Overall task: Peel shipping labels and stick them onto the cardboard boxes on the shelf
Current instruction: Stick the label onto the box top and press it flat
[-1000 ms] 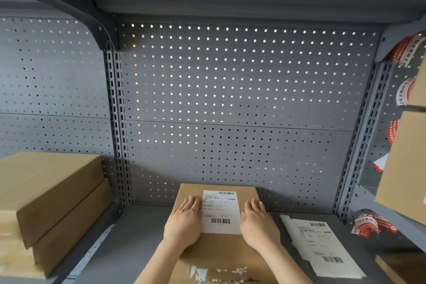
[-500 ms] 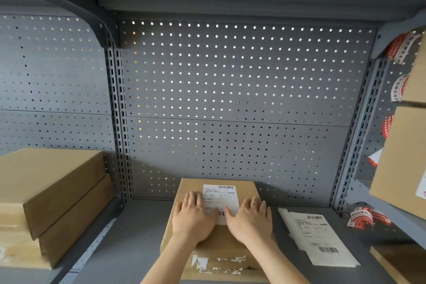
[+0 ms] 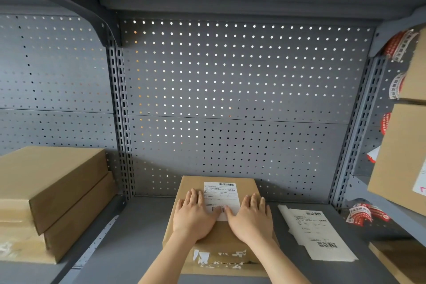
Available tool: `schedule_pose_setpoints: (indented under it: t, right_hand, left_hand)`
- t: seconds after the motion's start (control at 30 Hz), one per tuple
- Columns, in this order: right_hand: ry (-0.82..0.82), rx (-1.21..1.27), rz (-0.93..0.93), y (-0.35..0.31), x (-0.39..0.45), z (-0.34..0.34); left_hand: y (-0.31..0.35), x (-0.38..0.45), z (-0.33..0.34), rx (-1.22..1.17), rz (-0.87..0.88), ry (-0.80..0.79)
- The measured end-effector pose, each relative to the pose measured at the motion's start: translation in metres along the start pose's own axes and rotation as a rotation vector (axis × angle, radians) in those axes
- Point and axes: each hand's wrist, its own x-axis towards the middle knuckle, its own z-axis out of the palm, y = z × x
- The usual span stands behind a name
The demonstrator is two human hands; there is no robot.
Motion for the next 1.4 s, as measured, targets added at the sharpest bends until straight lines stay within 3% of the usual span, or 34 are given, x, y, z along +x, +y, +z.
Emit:
schedule_pose_setpoints:
  t: [0.5, 0.63, 0.87, 1.07, 1.4]
  right_hand:
    - [-0.056, 0.054, -0.091, 0.018, 0.004, -0.004]
    - [-0.032, 0.06, -0.123, 0.021, 0.004, -0.005]
    - [0.042, 0.088, -0.038, 0.015, -0.004, -0.008]
    - [0.03, 0.011, 0.022, -0.003, -0.019, -0.002]
    - [0.083, -0.011, 0.011, -0.003, -0.025, 0.004]
  left_hand:
    - [-0.023, 0.001, -0.014, -0.035, 0.141, -0.106]
    - [-0.025, -0.003, -0.017, -0.089, 0.166, -0.064]
    - [-0.02, -0.015, -0.015, -0.109, 0.053, 0.097]
    - [0.0, -0.023, -0.003, -0.005, -0.057, 0.038]
    - [0.003, -0.03, -0.003, 0.04, -0.062, 0.008]
